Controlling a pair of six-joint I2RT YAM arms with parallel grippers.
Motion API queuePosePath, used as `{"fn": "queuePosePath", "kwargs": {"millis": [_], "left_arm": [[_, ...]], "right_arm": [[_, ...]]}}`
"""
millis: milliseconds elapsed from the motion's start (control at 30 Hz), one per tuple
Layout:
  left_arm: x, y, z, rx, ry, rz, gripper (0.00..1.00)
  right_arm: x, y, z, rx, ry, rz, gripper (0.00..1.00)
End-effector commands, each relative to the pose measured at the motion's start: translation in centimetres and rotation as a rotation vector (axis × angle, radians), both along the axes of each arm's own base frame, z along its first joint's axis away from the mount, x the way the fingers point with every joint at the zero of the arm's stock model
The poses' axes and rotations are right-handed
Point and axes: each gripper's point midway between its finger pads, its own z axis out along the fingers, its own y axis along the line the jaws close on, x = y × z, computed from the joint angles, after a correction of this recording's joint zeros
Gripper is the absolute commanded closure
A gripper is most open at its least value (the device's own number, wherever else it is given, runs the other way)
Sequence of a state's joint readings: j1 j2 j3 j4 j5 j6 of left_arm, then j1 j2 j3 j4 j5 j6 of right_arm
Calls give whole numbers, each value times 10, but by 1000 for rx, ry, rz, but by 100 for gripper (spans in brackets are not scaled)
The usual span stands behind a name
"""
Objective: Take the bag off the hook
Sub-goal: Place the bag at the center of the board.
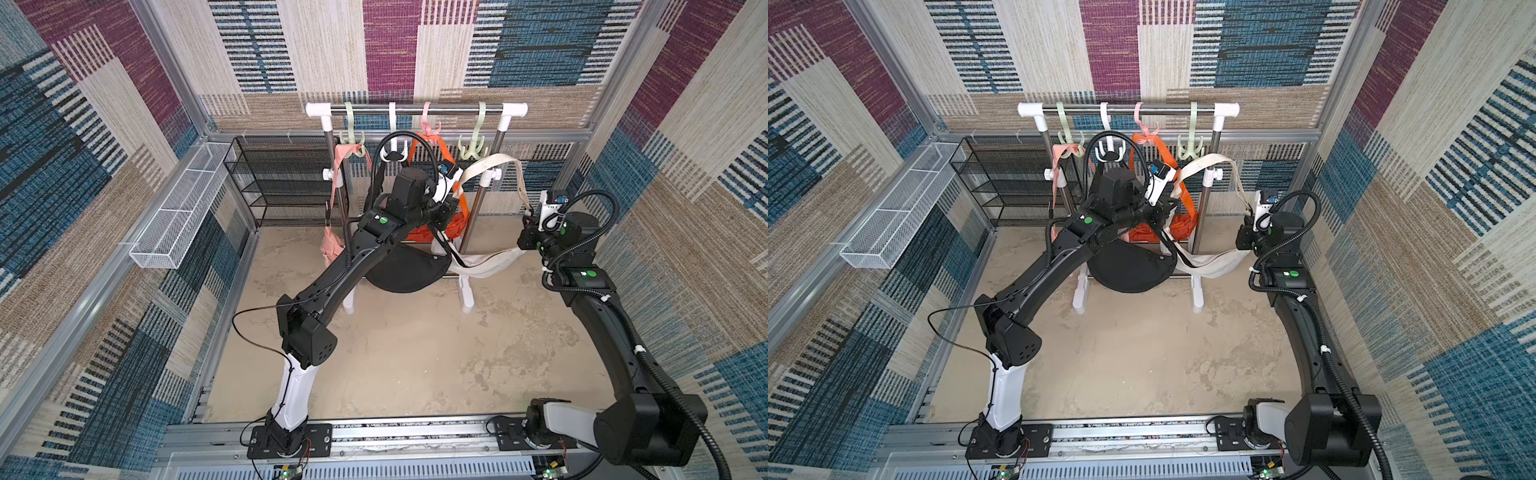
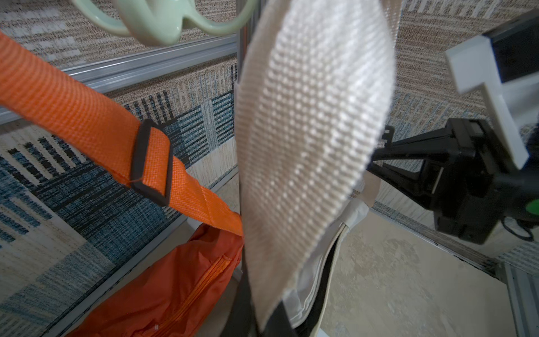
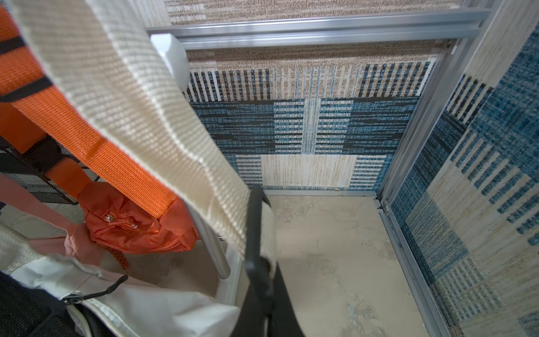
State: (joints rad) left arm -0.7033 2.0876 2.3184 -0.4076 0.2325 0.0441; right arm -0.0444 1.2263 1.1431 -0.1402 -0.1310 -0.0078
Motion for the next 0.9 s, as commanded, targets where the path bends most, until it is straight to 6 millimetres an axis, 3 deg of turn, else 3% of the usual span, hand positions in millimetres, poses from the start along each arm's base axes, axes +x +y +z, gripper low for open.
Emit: {"fn": "queuePosePath", "kwargs": {"millis": [0,233,467,667,867], "left_arm": [[-6,-4,17,-50,-11,-20,100],[-33,-5,22,-58,23,-79,100],[-72,-6,27,-76,48,-152,100],[-103,-11,20,-91,86,-204,100],[-120,-16,16,-109,125,-234,100]], "right_arm": [[-6,1,11,-1,-27,0,100],[-26,2,17,13,-3,2,100],[-62,-1,19,48,30,-35,100],[-88,-4,18,76,68,-68,100],[-105,-14,8,80,124,-137,100]]}}
